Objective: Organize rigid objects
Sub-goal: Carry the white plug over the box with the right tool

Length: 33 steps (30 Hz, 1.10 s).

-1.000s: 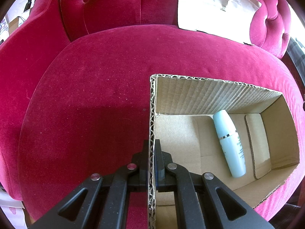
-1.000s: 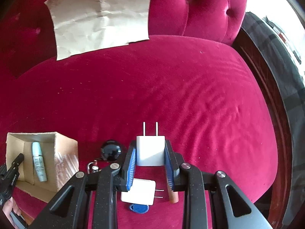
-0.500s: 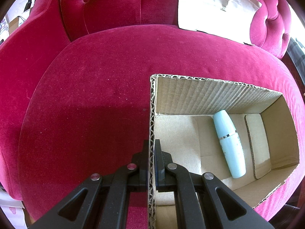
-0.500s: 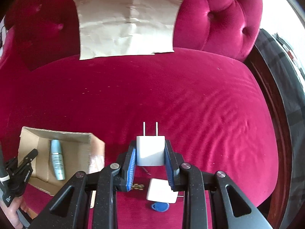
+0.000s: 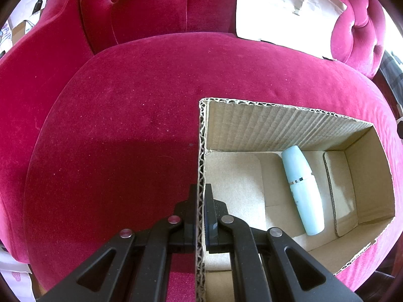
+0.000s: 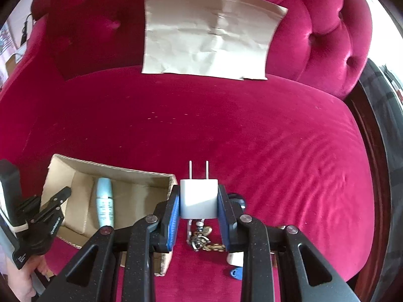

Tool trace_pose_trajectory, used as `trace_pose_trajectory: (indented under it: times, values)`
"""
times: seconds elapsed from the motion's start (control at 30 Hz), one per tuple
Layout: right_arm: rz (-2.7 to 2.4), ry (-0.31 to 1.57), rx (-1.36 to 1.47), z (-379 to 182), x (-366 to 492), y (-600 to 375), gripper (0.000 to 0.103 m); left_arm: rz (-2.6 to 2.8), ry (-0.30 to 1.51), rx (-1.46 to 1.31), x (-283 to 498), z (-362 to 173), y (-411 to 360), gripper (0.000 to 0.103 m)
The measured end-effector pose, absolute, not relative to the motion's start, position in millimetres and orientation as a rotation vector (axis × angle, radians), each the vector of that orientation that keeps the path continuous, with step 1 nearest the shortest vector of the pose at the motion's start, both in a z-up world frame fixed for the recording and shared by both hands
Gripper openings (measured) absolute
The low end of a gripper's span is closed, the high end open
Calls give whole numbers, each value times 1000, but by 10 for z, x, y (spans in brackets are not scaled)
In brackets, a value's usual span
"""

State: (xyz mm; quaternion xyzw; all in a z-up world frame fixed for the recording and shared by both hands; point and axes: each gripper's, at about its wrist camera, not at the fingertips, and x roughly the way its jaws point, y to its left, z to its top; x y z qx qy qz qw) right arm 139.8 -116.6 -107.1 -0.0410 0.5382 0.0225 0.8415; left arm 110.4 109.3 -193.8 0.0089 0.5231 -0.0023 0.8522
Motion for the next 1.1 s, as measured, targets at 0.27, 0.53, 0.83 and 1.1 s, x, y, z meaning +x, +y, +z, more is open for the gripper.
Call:
trace_pose_trajectory:
  times: [0.27,0.53,0.83,1.1]
  values:
    - [118,1136,-110,-1117,1374,-882,28,-4,1102,18,1113,-1940,1093,3]
    - [164,1144,-130,-1204,1324,-668,28,-5,1103,18,1119,-1937,1093,3]
    - [210,1169,-137,-1389,1318,-454,28,-6,1102,22,1115,-1941,1077,3]
    - [222,1207,-130,-1622,1340,-377,29,-5,1101,23,1112,-1947,1066,3]
